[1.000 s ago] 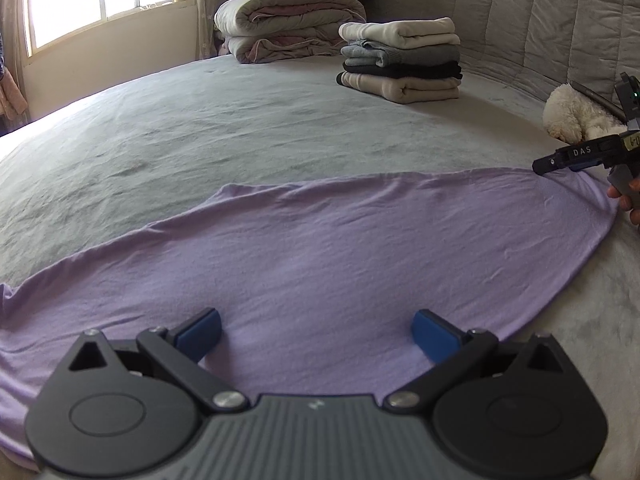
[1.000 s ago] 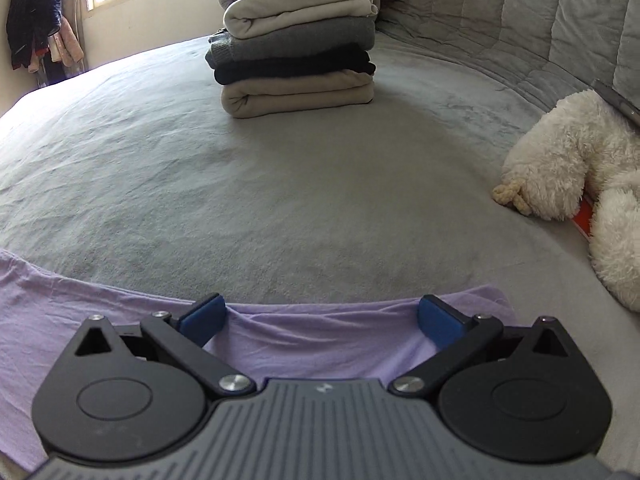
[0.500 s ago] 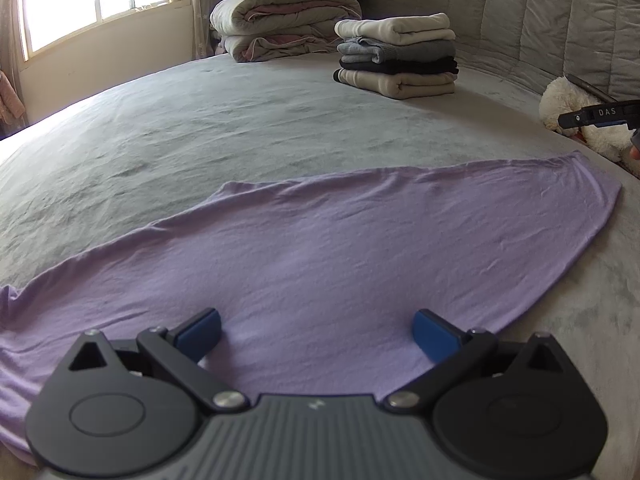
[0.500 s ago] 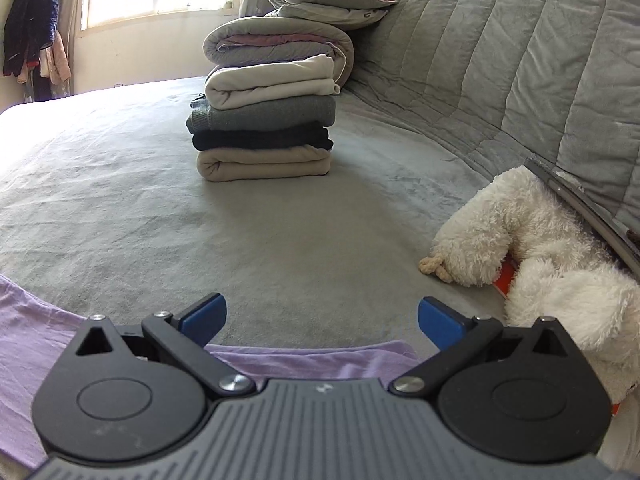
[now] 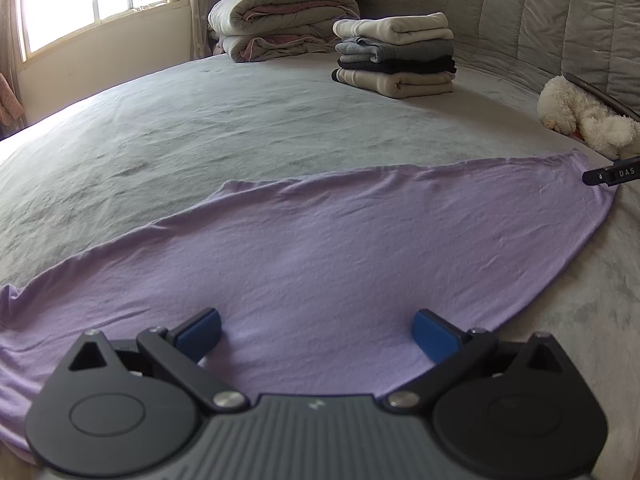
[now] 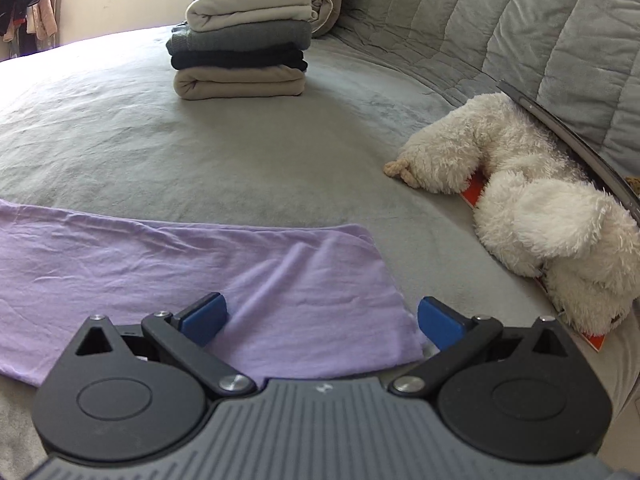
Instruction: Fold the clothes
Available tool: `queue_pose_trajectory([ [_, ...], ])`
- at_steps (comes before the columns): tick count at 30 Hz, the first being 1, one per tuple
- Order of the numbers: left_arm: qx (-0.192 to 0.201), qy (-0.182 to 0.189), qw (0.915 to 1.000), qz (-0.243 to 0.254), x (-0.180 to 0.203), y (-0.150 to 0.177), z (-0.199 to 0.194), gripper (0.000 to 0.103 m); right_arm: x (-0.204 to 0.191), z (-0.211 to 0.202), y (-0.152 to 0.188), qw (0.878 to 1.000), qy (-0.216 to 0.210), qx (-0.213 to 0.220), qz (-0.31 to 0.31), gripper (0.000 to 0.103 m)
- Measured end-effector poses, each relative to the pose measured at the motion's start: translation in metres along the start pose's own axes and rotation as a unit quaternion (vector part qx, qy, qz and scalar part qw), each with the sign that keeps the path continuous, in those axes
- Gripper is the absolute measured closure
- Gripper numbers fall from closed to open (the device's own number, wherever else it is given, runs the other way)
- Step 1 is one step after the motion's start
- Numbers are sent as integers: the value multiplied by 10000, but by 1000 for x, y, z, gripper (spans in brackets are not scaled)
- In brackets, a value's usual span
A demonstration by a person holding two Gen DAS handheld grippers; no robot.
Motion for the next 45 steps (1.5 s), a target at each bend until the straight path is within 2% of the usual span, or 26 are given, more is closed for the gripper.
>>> queue_pose_trajectory([
  [8,5,-3,10000,6,0,0,0,0,73,6,-4,9938,467,30,1008,0],
  [12,2,-5,10000,7,0,0,-1,0,87,-2,-5,9895,637,82,1297,1],
  [20,-26,-65,10000,34,-1,0,-5,0,77,-16,-10,9873,218,162,1566,1],
  [24,-61,-110,9999,39,-5,2,-9,0,65,-14,-13,9867,47,81,1620,5],
  [30,-107,-259,9996,-48,-17,8,-17,0,48,-2,-6,9886,47,-149,1495,16],
  [34,-143,-327,9992,-197,-27,13,-21,0,40,4,1,9911,239,-76,1305,17],
  [40,-136,-396,9973,-606,-42,16,-27,1,31,3,2,9906,231,-21,1345,35],
  [45,-125,-398,9947,-938,-53,16,-32,1,22,2,1,9910,171,-28,1328,58],
])
Point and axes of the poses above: each gripper's, at about its wrist camera, not at the fingertips, and z roughly the way its jaws point, x to its right, y to its underside, the point moved 5 cm from there along z, roughly the way its jaws point, and after that the axes turned 13 degrees about z, right-handed, at the moved point
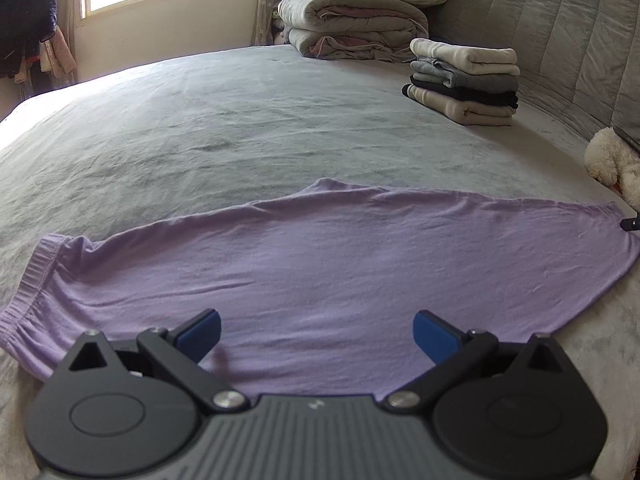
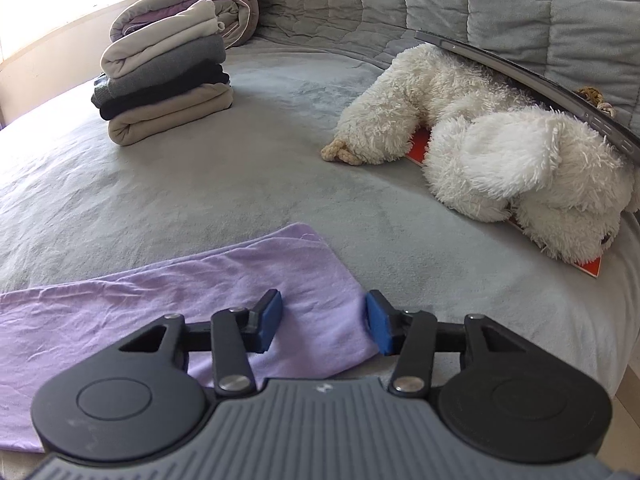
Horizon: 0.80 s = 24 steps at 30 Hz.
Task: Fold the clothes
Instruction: 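Grasp the pants leg end with the right gripper and lift it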
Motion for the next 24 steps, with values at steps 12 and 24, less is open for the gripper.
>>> queue_pose_trajectory([
  [12,175,-111,9984,-531,-34,2,-17,1,-56,-7,1,9961,-719,-394,318,93],
  [24,124,-91,9944,-1042,-62,21,-27,1,-159,-27,34,9756,-1949,-999,172,95],
])
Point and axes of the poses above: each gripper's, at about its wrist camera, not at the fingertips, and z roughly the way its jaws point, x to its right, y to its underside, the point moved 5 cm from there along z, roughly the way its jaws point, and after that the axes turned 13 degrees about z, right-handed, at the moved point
